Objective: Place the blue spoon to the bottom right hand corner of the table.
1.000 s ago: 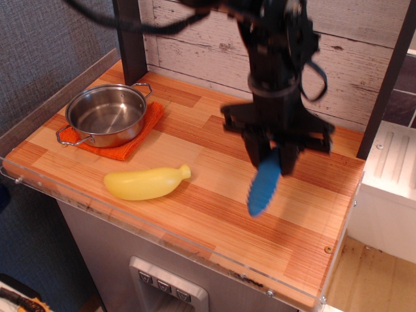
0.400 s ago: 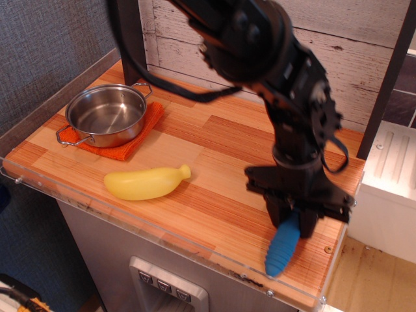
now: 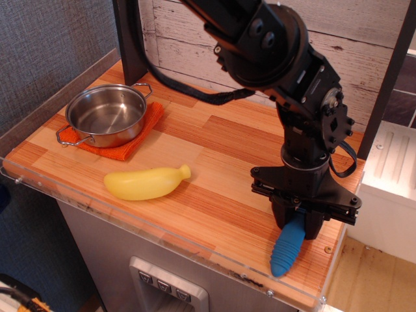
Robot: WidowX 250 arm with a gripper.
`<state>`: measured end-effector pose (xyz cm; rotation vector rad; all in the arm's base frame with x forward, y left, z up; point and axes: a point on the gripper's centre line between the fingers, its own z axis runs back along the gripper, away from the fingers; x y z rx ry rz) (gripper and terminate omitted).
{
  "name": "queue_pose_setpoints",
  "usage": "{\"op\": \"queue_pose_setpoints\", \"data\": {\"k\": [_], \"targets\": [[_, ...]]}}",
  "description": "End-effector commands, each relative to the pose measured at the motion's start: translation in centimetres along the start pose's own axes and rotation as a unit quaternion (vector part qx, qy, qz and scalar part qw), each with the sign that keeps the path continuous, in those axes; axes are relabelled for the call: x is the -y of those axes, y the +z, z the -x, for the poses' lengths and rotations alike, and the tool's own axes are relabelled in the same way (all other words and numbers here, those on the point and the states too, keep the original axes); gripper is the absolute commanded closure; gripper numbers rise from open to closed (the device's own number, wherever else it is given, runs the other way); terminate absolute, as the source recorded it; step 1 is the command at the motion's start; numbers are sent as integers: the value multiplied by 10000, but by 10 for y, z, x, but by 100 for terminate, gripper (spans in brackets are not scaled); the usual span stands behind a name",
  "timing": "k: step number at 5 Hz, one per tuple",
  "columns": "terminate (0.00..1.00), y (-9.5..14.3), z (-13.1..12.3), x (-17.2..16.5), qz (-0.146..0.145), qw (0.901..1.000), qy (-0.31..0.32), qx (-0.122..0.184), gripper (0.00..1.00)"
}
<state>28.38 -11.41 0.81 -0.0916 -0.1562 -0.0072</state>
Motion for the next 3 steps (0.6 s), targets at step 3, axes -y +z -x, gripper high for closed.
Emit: {"op": "queue_pose_setpoints", "data": {"k": [3], "targets": [[0,137,-23,-50,230,9957,-155,885,0]]}}
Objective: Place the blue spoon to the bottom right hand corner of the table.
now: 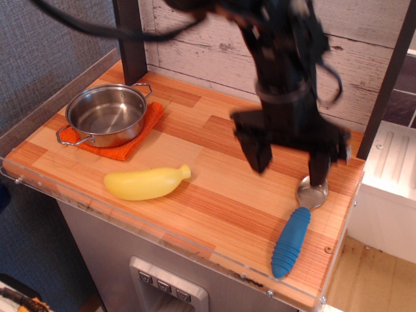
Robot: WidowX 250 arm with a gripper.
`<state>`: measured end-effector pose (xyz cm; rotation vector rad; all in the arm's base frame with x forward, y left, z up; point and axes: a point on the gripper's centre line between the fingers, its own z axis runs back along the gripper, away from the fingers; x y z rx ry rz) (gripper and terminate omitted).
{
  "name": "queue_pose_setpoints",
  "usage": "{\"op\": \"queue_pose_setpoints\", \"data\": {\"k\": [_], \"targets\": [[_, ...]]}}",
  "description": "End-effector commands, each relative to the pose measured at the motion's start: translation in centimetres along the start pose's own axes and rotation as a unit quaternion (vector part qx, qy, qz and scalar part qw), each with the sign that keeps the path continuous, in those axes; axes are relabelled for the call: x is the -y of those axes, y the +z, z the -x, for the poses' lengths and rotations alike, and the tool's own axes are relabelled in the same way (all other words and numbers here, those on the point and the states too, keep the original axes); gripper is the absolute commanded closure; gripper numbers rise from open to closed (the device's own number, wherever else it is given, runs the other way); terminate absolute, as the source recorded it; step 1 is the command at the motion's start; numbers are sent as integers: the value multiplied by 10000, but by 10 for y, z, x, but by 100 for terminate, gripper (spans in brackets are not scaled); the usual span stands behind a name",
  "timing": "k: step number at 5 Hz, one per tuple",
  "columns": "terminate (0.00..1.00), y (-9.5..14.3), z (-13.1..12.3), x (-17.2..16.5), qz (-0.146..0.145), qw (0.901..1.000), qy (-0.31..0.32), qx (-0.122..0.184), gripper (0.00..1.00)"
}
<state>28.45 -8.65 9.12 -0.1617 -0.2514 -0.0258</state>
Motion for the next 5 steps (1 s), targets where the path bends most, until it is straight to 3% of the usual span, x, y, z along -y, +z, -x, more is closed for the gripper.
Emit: {"op": "queue_pose_setpoints", "data": {"k": [1,2,3,4,5], "targets": [[0,56,-23,-58,-400,9989,-77,251,0],[0,48,-22,-74,-585,9982,100,55,0],[0,36,-16,-81,-569,9977,284,-216,0],[0,30,-13,-86,-425,9967,-82,-686,0],[100,30,-13,-86,-425,9967,-82,-686,0]]}}
